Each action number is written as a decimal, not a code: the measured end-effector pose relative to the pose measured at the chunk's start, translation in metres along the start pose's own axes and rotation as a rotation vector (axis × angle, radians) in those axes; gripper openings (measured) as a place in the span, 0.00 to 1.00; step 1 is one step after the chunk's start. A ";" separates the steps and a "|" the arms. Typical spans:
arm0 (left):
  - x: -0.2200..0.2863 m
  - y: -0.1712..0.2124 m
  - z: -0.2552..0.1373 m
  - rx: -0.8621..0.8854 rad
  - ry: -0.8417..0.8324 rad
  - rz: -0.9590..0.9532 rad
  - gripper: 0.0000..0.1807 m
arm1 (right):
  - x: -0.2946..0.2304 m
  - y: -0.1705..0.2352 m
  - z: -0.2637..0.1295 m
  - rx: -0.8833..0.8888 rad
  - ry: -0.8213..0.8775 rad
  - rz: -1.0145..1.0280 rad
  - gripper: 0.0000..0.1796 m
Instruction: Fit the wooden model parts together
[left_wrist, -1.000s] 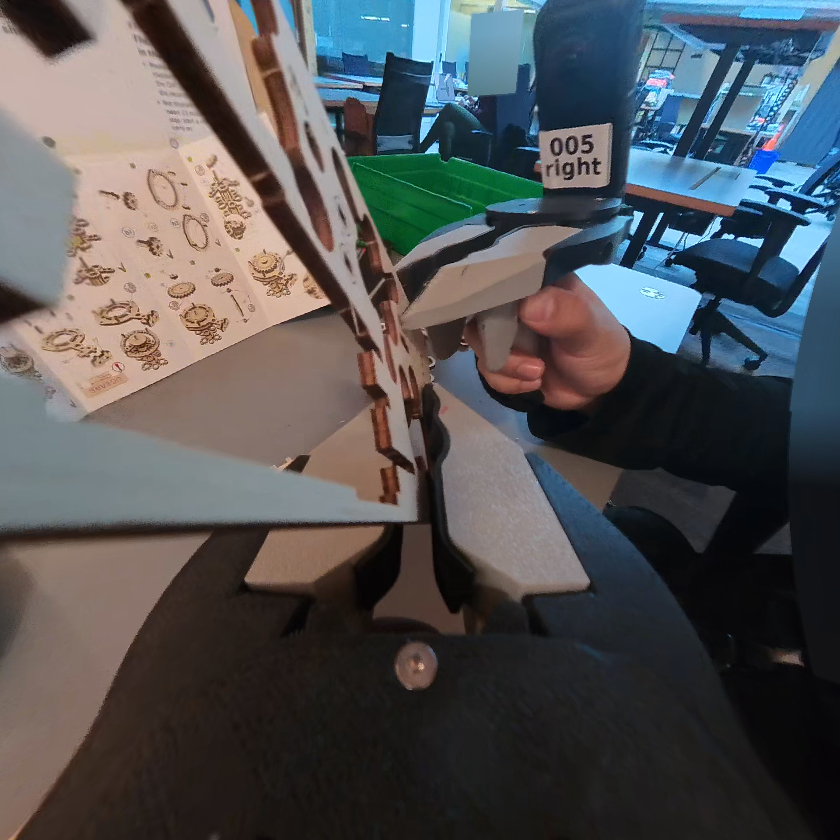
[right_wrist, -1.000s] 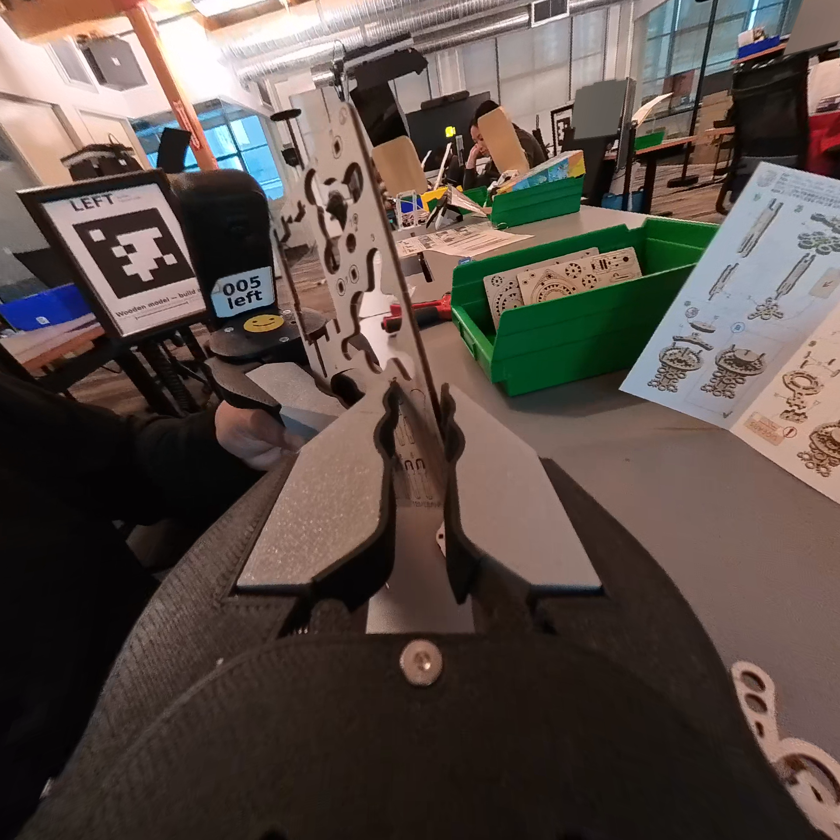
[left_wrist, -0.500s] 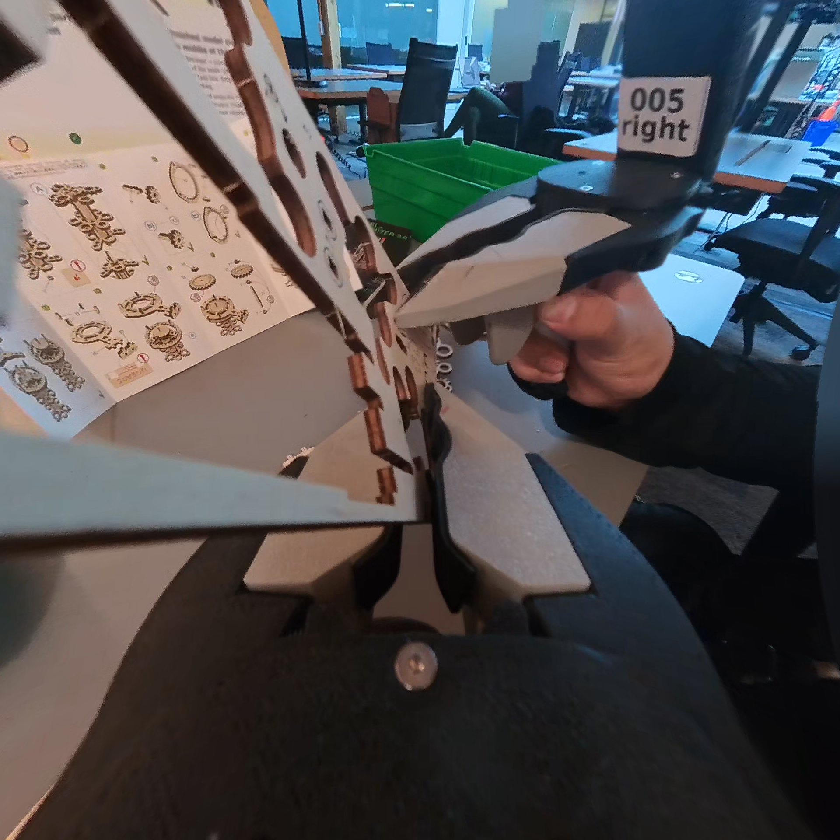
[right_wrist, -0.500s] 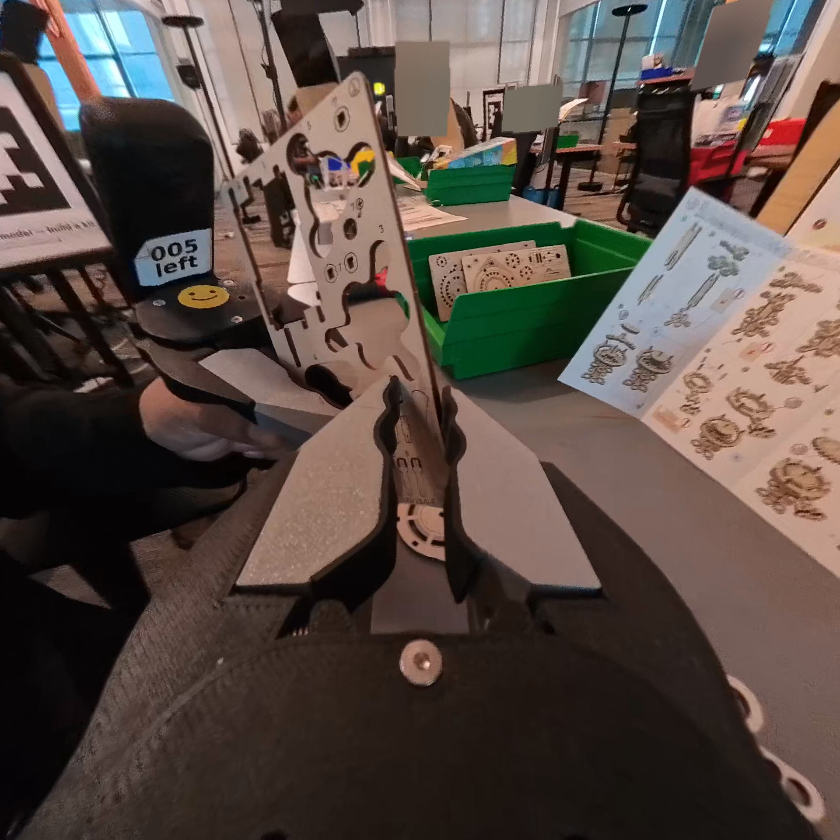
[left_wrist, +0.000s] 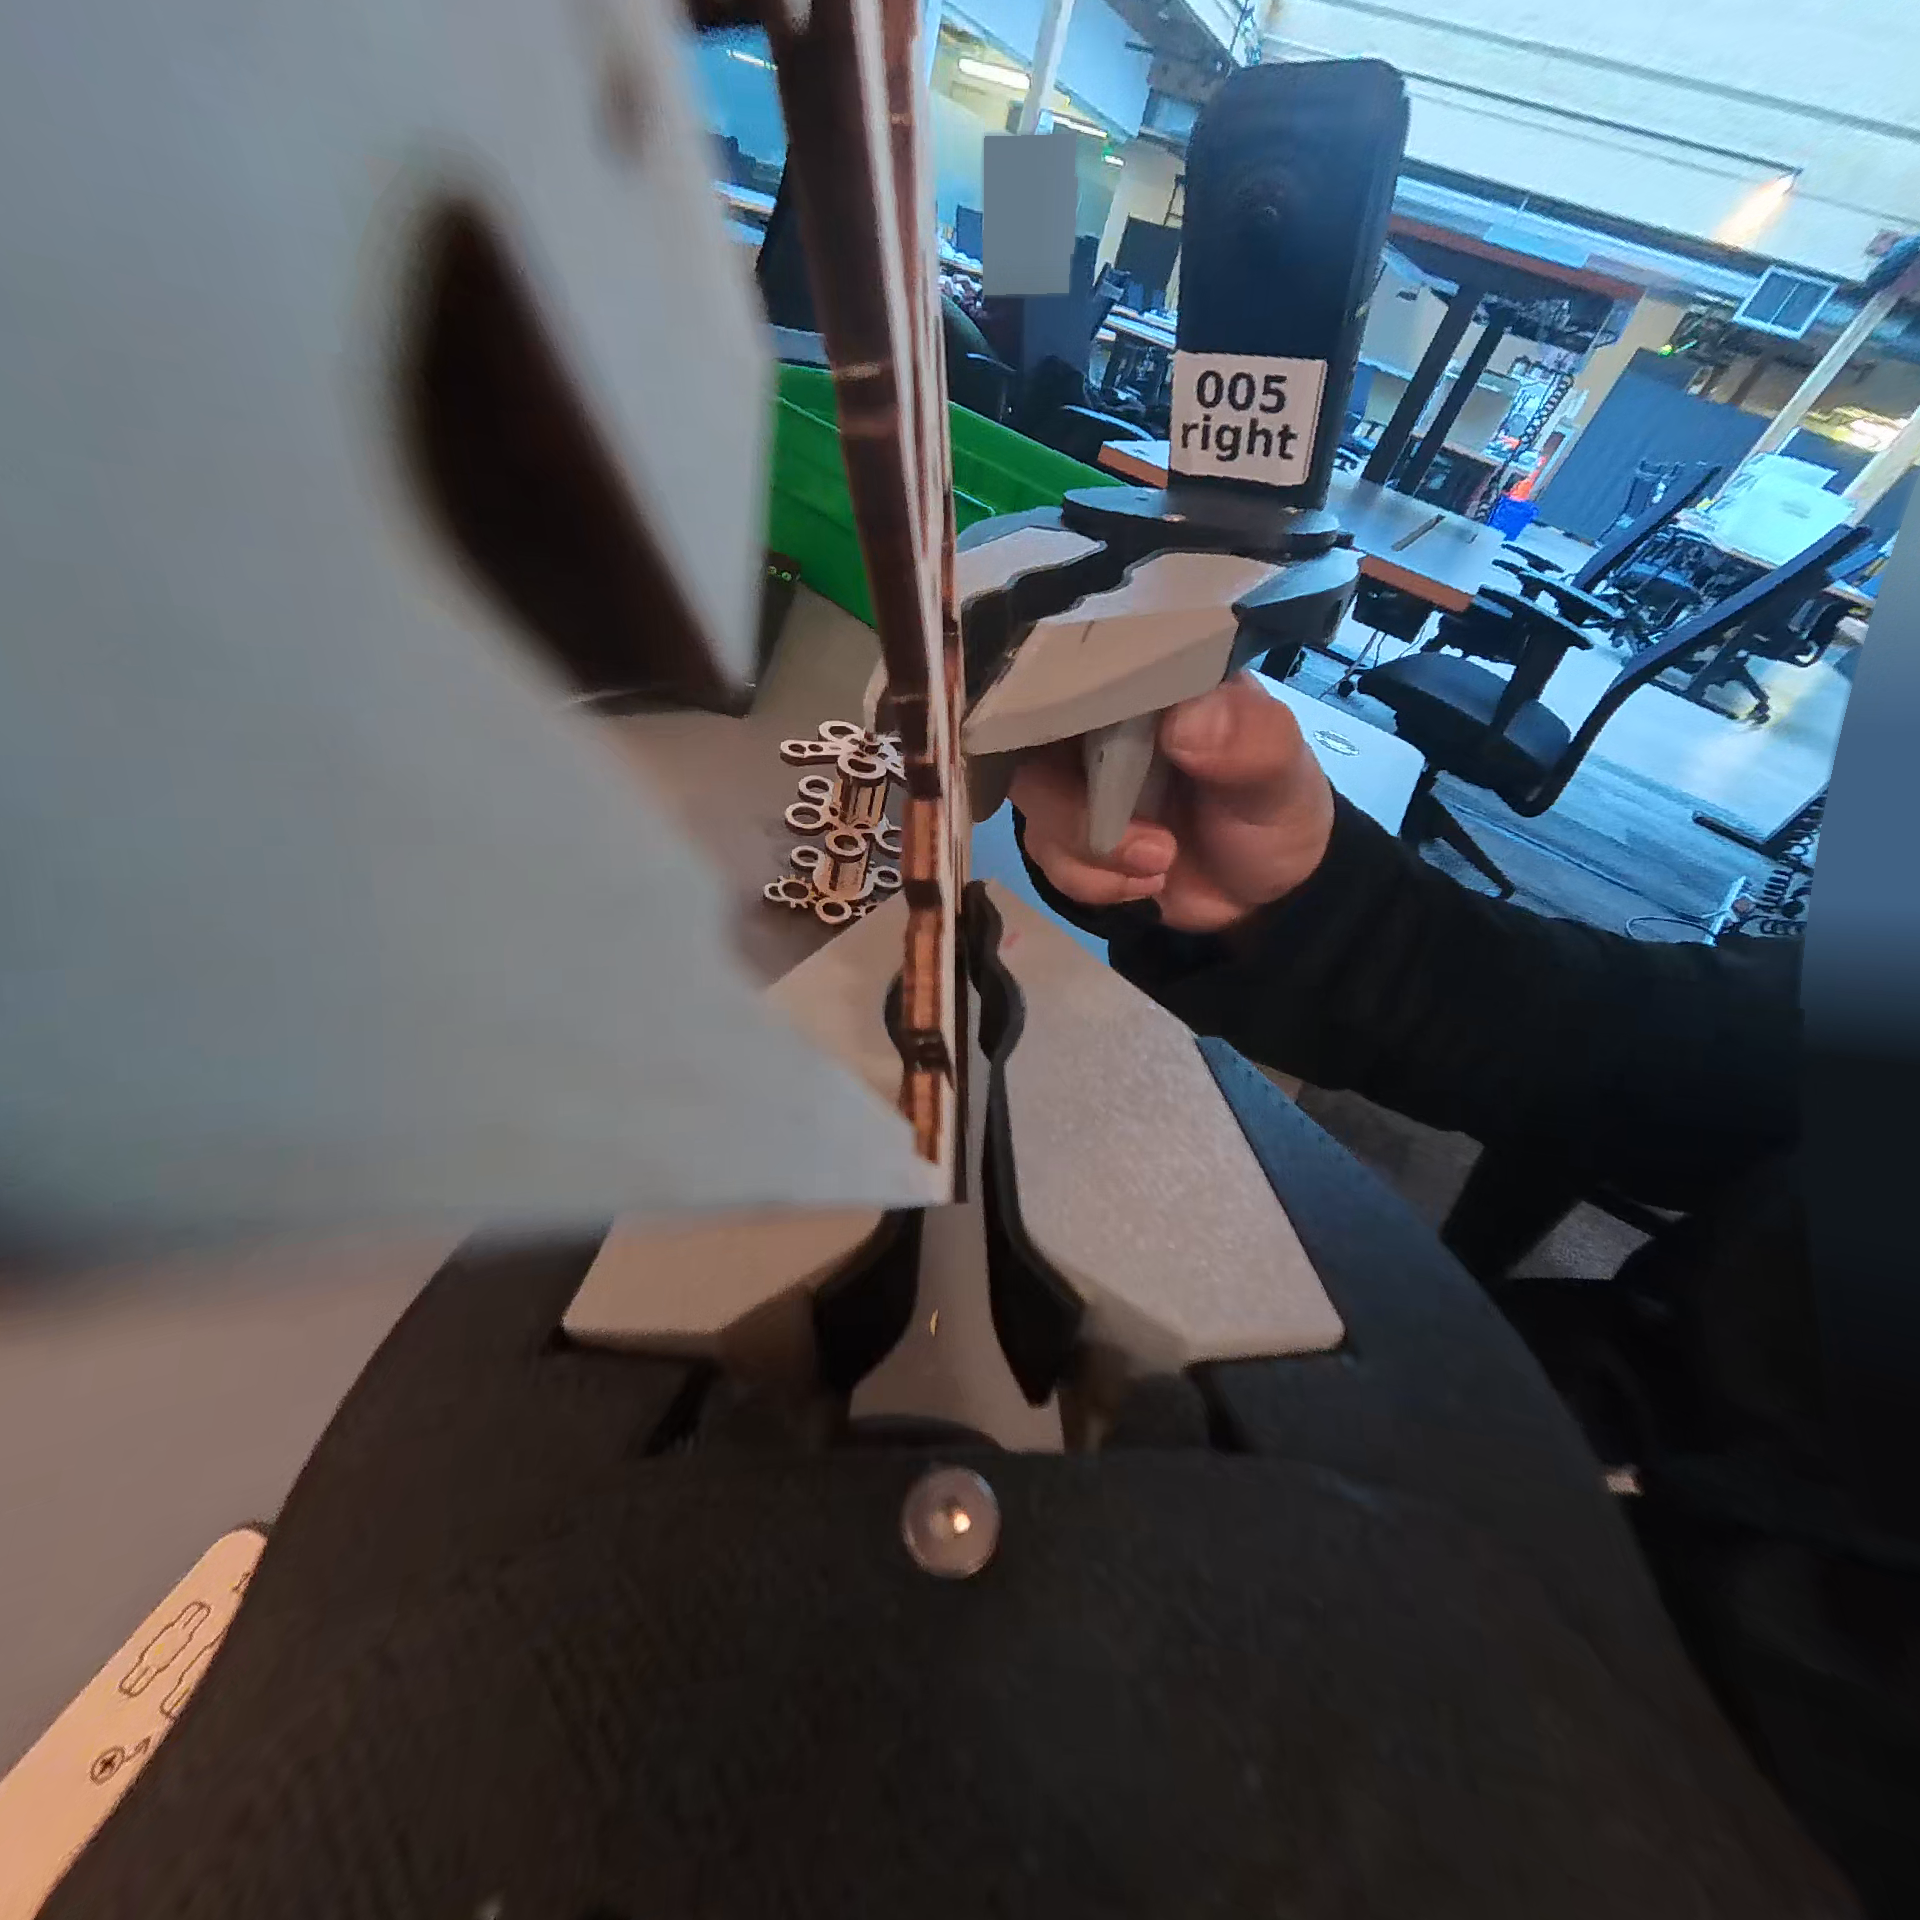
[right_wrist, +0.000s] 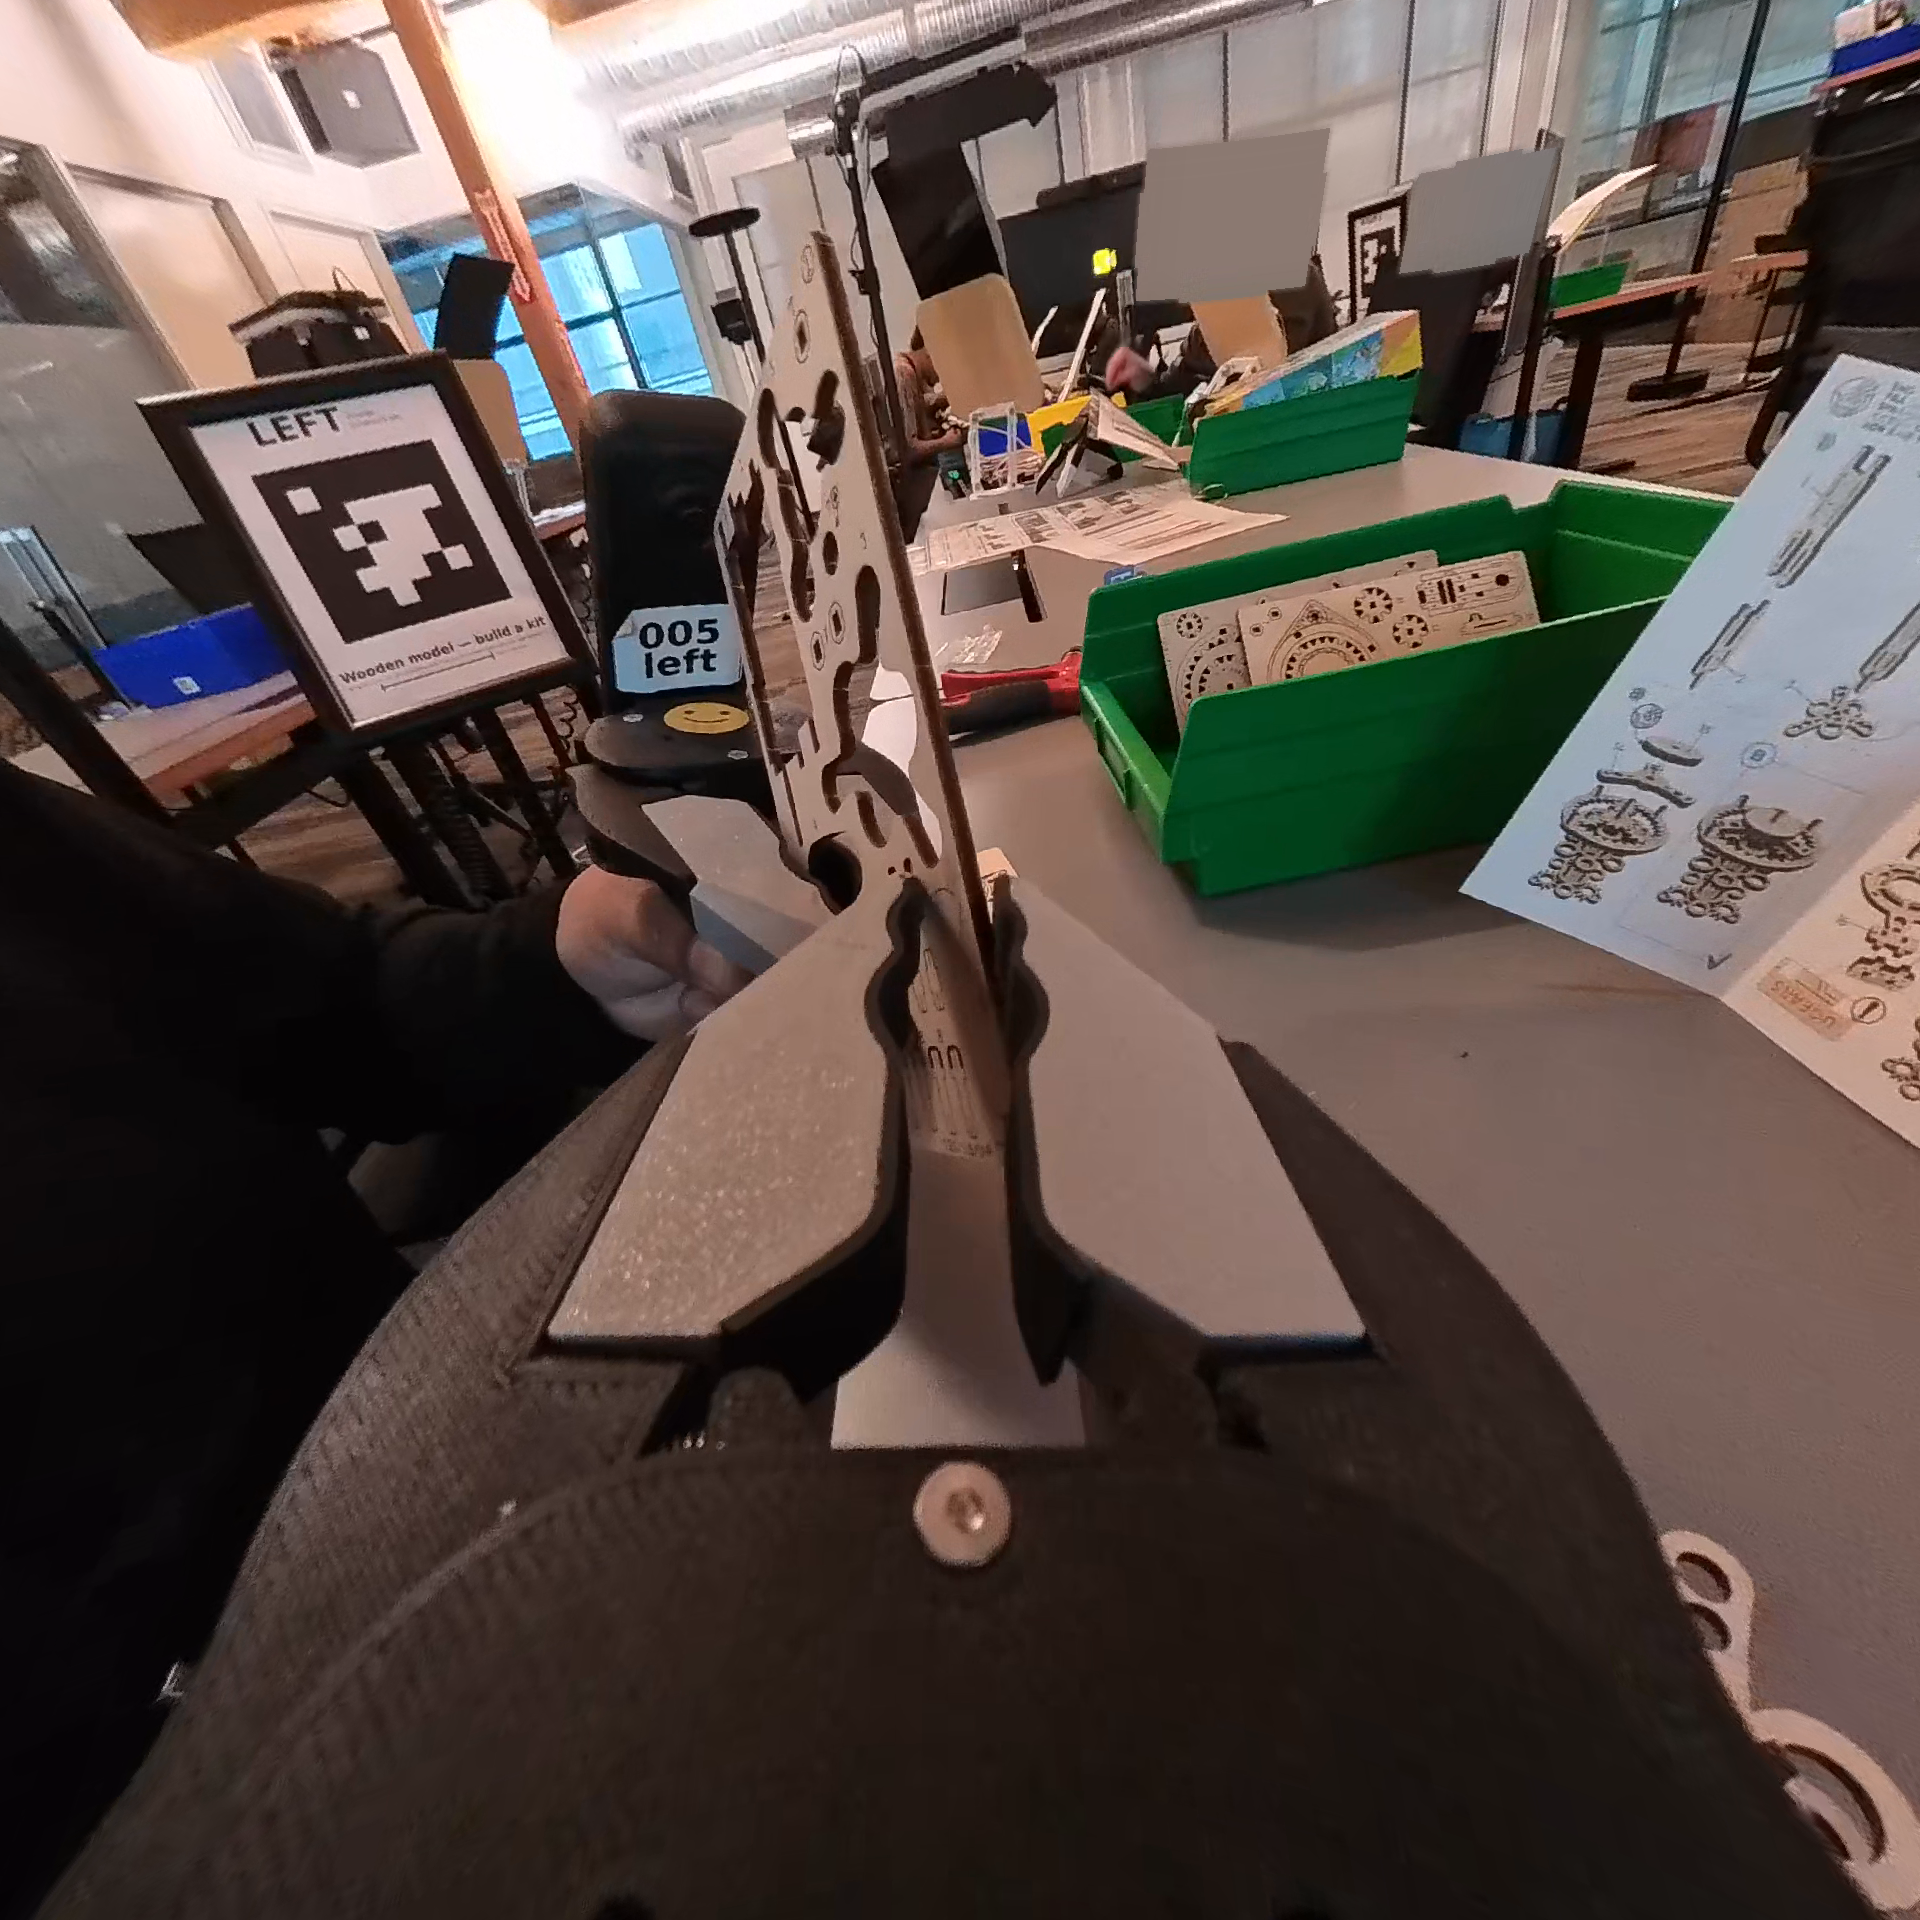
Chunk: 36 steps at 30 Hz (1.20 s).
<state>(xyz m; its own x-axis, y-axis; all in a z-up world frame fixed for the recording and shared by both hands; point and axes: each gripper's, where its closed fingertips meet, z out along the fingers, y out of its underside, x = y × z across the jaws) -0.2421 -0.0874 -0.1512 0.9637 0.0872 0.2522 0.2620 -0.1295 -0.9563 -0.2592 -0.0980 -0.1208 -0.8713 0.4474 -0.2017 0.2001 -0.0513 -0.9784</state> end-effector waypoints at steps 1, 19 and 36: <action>0.000 0.000 0.000 0.000 0.001 0.000 0.01 | 0.000 0.000 0.000 -0.003 -0.002 0.000 0.05; -0.005 0.005 0.001 -0.055 -0.100 0.119 0.00 | 0.004 0.005 0.001 -0.044 -0.022 0.101 0.06; -0.016 0.013 0.003 -0.055 -0.205 0.140 0.01 | 0.018 0.013 0.005 -0.149 0.327 -0.234 0.08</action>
<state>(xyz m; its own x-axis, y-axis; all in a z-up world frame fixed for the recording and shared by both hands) -0.2547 -0.0870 -0.1678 0.9620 0.2619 0.0775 0.1346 -0.2077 -0.9689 -0.2742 -0.0949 -0.1376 -0.7175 0.6927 0.0731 0.0974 0.2037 -0.9742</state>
